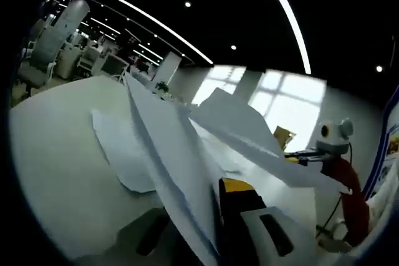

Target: Organize the stack of printing papers by aligning and flattening the scattered papers on the table

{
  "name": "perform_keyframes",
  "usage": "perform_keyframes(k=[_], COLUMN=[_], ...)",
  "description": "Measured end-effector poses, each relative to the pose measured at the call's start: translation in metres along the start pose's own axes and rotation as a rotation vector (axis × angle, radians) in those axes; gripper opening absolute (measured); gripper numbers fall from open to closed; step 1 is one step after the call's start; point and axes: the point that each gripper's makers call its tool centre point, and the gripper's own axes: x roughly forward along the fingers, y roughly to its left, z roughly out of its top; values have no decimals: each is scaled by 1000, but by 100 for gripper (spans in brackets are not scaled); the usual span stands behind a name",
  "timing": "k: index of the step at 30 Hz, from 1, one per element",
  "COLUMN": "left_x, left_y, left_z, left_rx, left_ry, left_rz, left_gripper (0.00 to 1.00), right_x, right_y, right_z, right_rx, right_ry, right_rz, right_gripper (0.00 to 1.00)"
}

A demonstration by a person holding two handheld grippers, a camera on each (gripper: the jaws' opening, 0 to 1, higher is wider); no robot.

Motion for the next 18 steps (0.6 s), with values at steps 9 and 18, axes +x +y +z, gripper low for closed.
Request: perform_keyframes(k=[9, 18], left_x=[3, 0], left_y=[-8, -11], left_z=[-5, 2], left_rx=[31, -41], left_ry=[15, -14], left_rz=[-31, -73], left_gripper=[30, 36], right_x=[-6, -8], right_y=[-9, -16], right_z=[-3, -6], right_rx=[4, -18], right_ry=[-2, 2], right_rz=[-22, -44], right_gripper=[5, 5])
